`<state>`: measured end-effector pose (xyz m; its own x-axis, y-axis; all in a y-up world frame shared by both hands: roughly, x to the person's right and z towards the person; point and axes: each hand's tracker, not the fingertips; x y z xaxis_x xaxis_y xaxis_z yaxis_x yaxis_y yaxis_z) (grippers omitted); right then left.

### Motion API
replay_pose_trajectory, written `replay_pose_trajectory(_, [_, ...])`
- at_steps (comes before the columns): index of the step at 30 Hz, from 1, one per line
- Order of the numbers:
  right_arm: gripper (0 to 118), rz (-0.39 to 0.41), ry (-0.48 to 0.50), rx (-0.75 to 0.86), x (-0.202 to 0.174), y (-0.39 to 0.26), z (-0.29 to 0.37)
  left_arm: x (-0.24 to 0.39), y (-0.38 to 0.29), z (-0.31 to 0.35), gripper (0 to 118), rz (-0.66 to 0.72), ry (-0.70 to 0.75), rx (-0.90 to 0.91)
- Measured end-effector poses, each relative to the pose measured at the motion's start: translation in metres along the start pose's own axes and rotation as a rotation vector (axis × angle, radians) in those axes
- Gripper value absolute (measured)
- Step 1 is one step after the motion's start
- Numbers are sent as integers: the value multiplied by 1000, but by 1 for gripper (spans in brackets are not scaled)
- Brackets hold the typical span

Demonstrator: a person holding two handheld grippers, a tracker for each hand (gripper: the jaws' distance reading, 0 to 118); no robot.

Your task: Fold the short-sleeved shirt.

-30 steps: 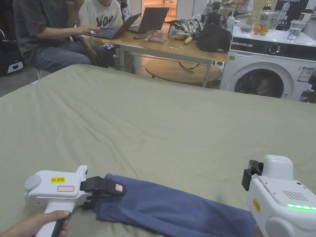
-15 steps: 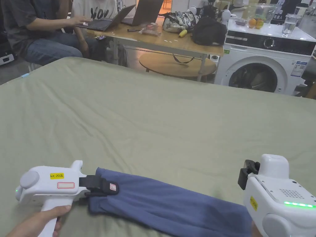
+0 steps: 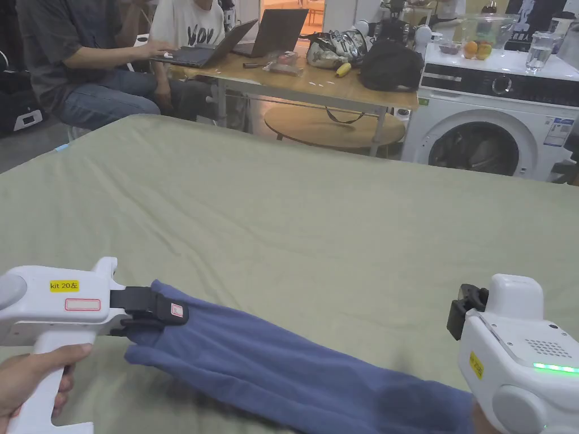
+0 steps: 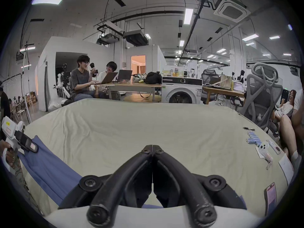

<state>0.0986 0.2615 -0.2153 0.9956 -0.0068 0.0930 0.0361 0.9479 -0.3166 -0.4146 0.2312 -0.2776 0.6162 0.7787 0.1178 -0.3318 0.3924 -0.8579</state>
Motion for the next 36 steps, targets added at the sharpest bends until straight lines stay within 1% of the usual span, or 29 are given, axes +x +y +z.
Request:
replay_pose_trajectory(3, [0,0,6,2,-1,0,0,11,2,6,2,-23,51,15])
replay_pose_trajectory(7, [0,-9,16,-2,-1,-1,0,34,-1,-3,2,-57,80,-8])
replay_pose_trajectory(11, [0,-12,19,-4,2,-2,2,70,-3,-16,2,-103,77,-47])
replay_pose_trajectory(15, [0,-15,18,-5,9,-1,4,108,-7,-38,2,-158,26,-123])
replay_pose_trajectory(18, [0,-25,15,-7,14,-2,5,136,-14,-70,2,-196,18,-184])
replay_pose_trajectory(19, [0,-27,14,-10,15,-3,5,141,-16,-81,2,-176,23,-206])
replay_pose_trajectory(22, [0,-38,9,-15,21,-5,7,159,-29,-123,2,-187,31,-285])
replay_pose_trajectory(23, [0,-41,6,-16,23,-6,9,163,-35,-138,2,-209,68,-308])
replay_pose_trajectory(26, [0,-48,-5,-24,29,-8,12,167,-50,-183,2,-210,111,-376])
replay_pose_trajectory(29, [0,-49,-19,-34,36,-11,15,155,-56,-228,2,-197,196,-430])
replay_pose_trajectory(30, [0,-48,-24,-36,39,-12,16,154,-59,-239,6,-198,211,-439])
replay_pose_trajectory(31, [0,-46,-30,-38,41,-13,16,158,-66,-247,15,-205,227,-454])
replay_pose_trajectory(34, [0,-48,-44,-48,47,-15,17,149,-70,-265,36,-171,238,-465])
replay_pose_trajectory(36, [0,-56,-51,-53,51,-16,18,150,-77,-267,42,-123,190,-472])
